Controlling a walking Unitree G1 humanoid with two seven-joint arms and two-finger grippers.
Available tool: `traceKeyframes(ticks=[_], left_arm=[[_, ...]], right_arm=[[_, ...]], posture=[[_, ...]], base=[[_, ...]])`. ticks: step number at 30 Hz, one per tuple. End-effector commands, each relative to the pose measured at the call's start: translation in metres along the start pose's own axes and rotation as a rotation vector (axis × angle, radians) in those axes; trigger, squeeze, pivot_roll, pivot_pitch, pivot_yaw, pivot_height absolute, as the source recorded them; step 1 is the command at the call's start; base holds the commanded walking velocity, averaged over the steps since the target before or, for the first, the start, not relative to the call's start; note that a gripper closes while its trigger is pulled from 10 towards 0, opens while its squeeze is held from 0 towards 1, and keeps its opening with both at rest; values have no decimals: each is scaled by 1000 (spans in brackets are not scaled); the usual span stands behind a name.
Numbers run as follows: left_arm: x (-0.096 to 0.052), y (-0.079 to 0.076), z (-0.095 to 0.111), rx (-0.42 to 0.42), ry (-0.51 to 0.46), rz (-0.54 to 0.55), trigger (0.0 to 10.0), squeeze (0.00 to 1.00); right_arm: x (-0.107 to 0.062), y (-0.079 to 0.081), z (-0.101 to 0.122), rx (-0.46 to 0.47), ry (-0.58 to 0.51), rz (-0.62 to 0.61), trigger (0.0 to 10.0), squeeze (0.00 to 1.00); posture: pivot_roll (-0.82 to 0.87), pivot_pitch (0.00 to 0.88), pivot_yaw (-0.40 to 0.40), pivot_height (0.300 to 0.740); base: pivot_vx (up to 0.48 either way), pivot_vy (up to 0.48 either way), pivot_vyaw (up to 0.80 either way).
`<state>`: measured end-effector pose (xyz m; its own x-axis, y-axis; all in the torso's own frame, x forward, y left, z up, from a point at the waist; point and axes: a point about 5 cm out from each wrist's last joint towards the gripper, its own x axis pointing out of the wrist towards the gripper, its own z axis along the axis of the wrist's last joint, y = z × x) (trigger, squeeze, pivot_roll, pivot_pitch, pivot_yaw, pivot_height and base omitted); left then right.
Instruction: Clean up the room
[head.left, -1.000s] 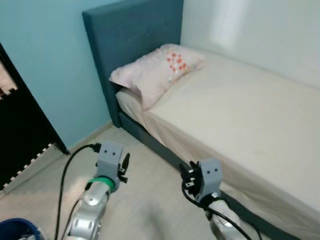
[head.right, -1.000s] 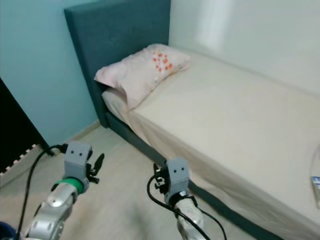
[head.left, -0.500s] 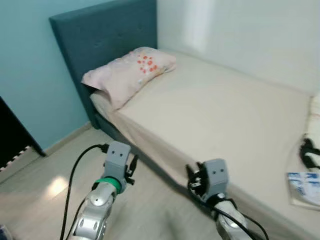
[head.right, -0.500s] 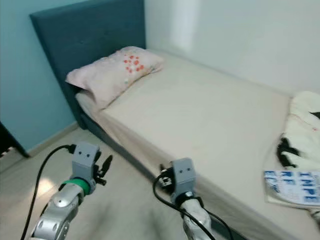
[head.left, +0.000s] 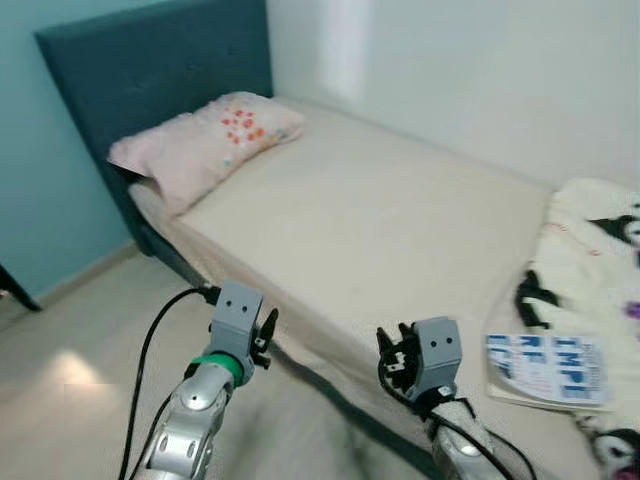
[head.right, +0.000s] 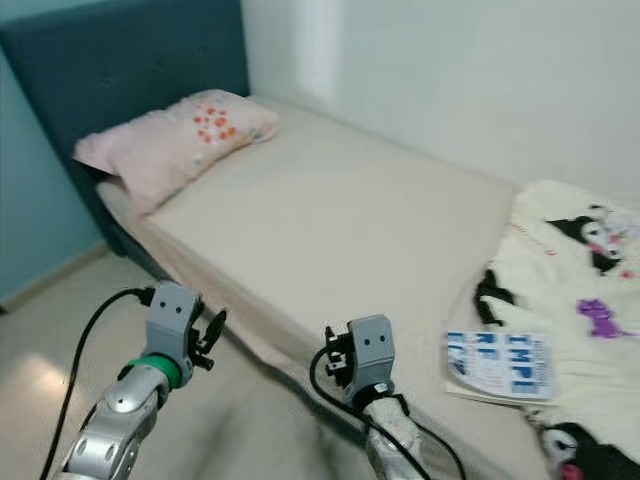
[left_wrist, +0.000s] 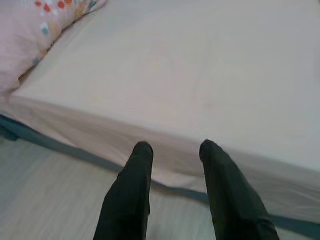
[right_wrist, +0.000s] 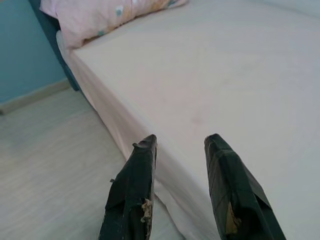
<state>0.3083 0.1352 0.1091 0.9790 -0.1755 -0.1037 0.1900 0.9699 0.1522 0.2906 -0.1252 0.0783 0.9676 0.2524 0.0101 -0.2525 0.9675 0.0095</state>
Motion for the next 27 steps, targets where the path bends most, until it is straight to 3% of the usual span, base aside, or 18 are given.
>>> traceKeyframes(ticks=[1, 27], left_arm=[[-2, -1, -5, -7, 20, -3, 10000, 0], [-1, -3, -5, -20, 29, -9, 10000, 0]], right_arm=[[-3, 2, -6, 3, 25, 7, 10000, 0], [-3, 1, -8, 23, 37, -3, 10000, 0]], posture=[[-126, 71, 78, 720], [-127, 82, 81, 720]], base=[[0, -255, -456], [0, 0, -781]])
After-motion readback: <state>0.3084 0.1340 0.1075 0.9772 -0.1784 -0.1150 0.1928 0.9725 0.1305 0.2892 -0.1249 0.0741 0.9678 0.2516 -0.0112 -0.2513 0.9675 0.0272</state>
